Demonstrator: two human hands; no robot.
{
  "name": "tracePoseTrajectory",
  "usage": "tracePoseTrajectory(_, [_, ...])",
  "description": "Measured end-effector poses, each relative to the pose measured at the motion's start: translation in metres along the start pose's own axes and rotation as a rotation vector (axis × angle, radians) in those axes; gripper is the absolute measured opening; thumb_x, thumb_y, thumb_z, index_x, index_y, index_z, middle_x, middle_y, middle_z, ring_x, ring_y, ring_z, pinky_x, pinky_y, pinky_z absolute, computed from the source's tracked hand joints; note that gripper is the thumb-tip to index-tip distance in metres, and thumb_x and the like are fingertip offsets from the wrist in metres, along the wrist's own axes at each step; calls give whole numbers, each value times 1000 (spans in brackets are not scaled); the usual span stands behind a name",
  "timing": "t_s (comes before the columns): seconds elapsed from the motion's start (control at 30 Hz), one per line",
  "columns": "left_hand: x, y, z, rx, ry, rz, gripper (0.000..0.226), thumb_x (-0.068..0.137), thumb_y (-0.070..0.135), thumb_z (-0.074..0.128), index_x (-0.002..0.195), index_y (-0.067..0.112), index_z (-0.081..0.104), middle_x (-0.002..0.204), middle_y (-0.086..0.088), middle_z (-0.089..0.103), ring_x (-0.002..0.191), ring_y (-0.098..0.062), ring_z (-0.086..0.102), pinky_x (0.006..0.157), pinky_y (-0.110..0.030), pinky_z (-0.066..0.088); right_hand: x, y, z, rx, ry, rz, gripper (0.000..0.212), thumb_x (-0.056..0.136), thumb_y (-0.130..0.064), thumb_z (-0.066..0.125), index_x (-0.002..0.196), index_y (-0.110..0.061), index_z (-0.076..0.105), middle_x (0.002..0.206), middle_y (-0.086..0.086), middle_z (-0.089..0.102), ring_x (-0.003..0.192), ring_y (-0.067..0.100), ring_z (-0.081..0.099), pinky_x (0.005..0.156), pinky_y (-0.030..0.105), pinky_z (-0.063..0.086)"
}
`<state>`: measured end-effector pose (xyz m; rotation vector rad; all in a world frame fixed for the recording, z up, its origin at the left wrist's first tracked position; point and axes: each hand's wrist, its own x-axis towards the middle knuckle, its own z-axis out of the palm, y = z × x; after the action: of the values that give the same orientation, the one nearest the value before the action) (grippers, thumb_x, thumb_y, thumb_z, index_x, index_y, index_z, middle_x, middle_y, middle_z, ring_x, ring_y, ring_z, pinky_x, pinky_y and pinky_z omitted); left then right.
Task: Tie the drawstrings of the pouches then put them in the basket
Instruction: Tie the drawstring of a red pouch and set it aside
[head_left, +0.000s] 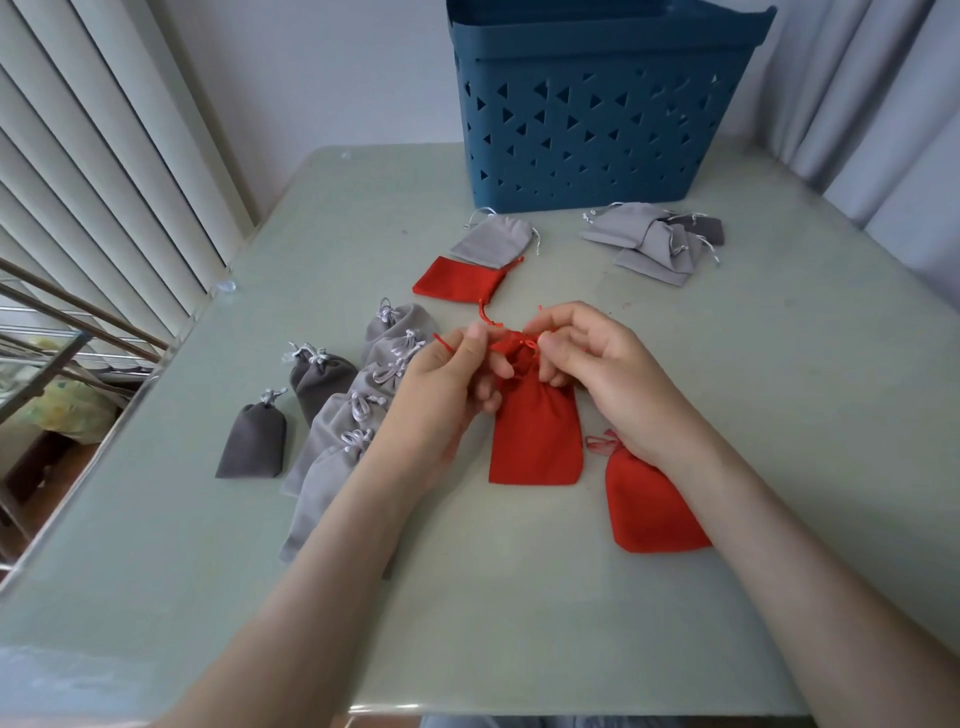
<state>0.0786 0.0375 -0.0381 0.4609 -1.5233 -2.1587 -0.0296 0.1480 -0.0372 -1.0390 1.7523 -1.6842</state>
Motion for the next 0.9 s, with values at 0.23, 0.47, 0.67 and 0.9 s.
tracePoseTrajectory(0.23, [-1,1,1,20,52,-41,15,98,12,45,96,4,58,56,4,54,45,-5,41,49,-17,39,3,2,-2,140,99,57,12,96,-11,50,107,-14,55,63,0,61,56,10,49,58,20,41])
tracePoseTrajectory(0.47, [0,2,1,14,99,-28,27,101,12,38,87,8,60,56,4,55,47,-6,43,51,-18,41,3,1,-5,194,153,77,24,93,-10,56,116,-14,52,68,2,61,53,8,45,57,21,37])
tracePoseTrajectory(0.67, [1,-2,-2,62,121,-11,36,104,22,31,94,8,62,66,2,64,51,-5,47,55,-17,45,0,4,-2,-81,16,81,32,85,-13,68,112,-25,58,82,-11,63,73,1,53,72,14,38])
tracePoseTrajectory(0.9, [2,-5,-3,140,120,84,32,104,24,27,115,11,54,83,-1,72,54,-7,51,62,-23,49,-1,2,-2,-195,-113,84,45,77,-2,73,111,-27,55,87,-4,62,86,4,57,85,19,42])
